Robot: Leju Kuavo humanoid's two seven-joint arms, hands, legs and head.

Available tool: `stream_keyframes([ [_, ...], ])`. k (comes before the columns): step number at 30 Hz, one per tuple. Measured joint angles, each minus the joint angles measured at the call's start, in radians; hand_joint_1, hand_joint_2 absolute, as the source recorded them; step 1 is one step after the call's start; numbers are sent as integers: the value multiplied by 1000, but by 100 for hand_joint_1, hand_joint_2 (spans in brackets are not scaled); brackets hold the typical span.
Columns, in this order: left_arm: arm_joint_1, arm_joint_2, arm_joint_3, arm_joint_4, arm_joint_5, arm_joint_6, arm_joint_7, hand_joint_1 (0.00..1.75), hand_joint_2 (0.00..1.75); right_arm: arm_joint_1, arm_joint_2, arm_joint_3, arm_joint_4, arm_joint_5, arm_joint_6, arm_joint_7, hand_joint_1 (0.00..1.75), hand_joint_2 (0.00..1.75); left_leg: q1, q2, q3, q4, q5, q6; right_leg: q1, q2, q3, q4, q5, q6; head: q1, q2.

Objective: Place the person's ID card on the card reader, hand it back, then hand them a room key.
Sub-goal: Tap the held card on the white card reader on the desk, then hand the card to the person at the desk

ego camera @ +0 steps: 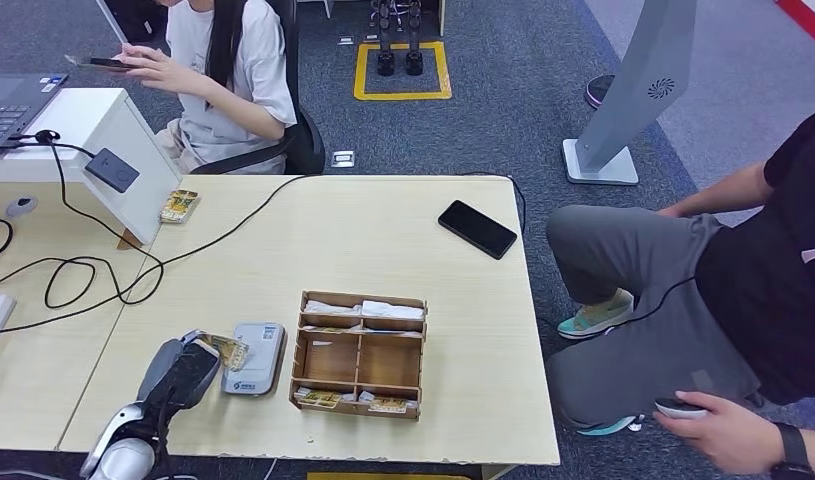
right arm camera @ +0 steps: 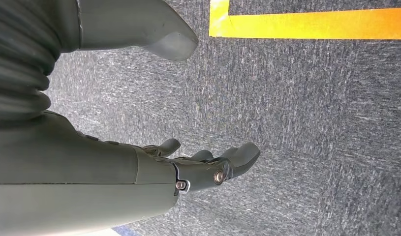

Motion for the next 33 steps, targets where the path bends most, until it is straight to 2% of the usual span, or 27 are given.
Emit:
stream_keyframes([
  [8,-9,-17,1,45,-93,40,10,175,175,-1,2,-20,-1,22,0,-2,0,175,0,-1,2,0,0,0,0,-1,2,0,0,0,0,0],
  [15,-19,-30,4,68,-87,38,-2,175,175,-2,3,-35,-3,32,0,-6,0,175,0,-3,3,0,0,0,0,-3,3,0,0,0,0,0],
  [22,-13,-68,50,56,178,-75,-73,175,175,-3,3,-53,-5,53,-1,-13,0,175,0,-3,3,0,0,0,0,-3,4,0,0,0,0,0],
  [25,-10,-106,93,31,384,-99,-89,175,175,-4,4,-63,-5,62,-3,-13,0,175,0,-3,3,0,0,0,0,-3,3,0,0,0,0,0],
  [29,-40,-158,165,-19,633,-48,-93,175,175,-5,5,-72,-5,79,-12,-13,0,175,0,-3,2,0,0,0,0,-3,3,0,0,0,0,0],
  [33,-121,-176,215,-44,703,25,-121,175,175,-9,7,-73,-5,99,-14,-13,0,175,0,-4,2,1,1,0,0,-4,3,0,0,0,0,0],
])
